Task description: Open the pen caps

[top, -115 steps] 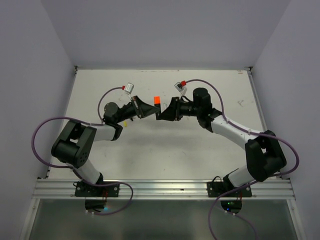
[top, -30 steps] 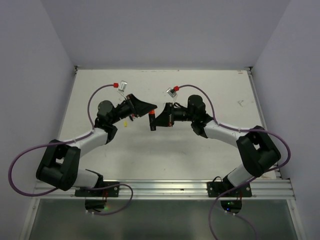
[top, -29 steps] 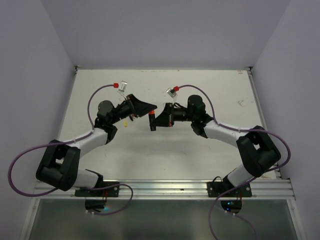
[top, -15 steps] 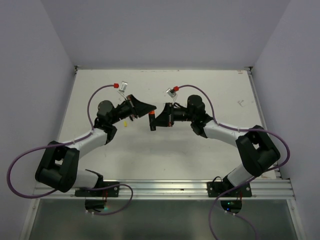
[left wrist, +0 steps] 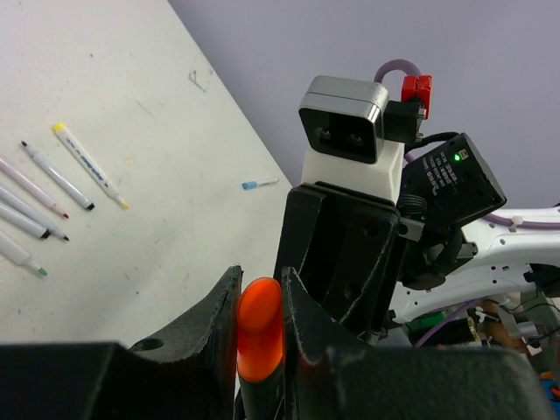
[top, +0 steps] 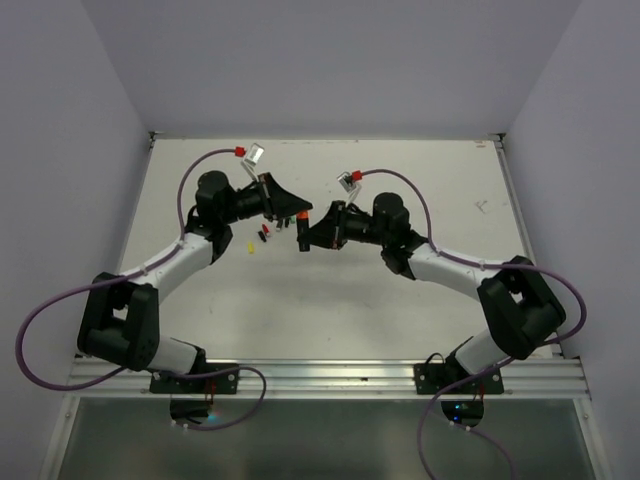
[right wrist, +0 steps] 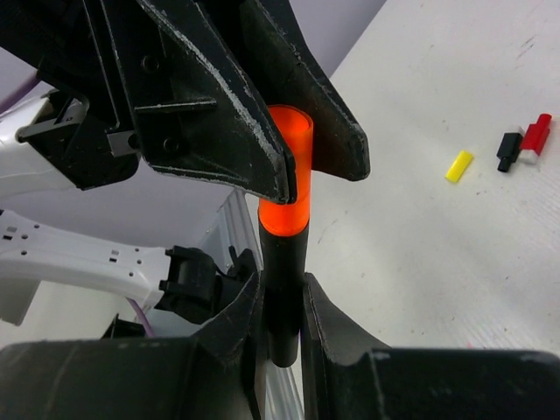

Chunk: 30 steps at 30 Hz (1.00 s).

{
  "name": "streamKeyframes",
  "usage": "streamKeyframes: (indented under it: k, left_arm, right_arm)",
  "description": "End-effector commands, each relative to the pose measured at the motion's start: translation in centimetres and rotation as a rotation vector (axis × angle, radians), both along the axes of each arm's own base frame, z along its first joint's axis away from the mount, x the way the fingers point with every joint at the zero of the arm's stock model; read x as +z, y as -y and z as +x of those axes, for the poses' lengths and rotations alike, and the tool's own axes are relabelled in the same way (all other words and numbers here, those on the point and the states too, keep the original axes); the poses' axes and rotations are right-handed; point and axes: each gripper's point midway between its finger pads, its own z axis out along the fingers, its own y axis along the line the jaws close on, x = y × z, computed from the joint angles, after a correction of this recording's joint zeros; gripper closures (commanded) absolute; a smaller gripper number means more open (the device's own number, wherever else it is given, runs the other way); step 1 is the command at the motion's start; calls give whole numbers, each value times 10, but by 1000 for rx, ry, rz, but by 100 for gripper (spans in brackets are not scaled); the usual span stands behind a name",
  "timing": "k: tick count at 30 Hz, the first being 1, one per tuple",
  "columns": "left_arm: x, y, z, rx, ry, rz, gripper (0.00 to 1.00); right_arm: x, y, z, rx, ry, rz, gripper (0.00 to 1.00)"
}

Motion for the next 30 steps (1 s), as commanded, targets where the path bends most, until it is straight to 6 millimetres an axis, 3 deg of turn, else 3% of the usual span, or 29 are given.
streamKeyframes:
  k: [1,6,7,8,15,18,19,21,23,25,30]
  left_arm:
    - [50,-51,66,303,189,-31,100]
    - [46,-68,66,417,135,-66,100]
    - [46,-72,65,445,122,-74,100]
    - [46,-75,63,466,118,-78,100]
    - [40,-87,52,571,76,-8,100]
    - [10,-105,53,653,12,151,100]
    - [-13,-110,48,664,-41,220,100]
    - [-37,-123,45,714,-82,296,100]
    - [-75,-134,32,735,-161,387,100]
    - [-94,-143,25,765,-194,420,100]
    - [-143,-154,11,795,-291,495,100]
  right_arm:
    - [-39,2,-57,173,-108,-100,100]
    - [-65,3,-53,140,-92,-211,100]
    - [-60,2,-46,115,-57,-240,100]
    - [-76,10,-38,36,-69,-339,100]
    - [-74,16,-15,-85,-6,-435,100]
    - [-79,39,9,-173,-27,-482,100]
    - [-84,49,14,-197,-50,-506,100]
    - [-90,80,36,-280,-99,-540,100]
    - [-93,102,48,-325,-113,-588,100]
    - [-92,132,73,-419,-123,-629,100]
    - [-114,196,113,-599,-195,-780,100]
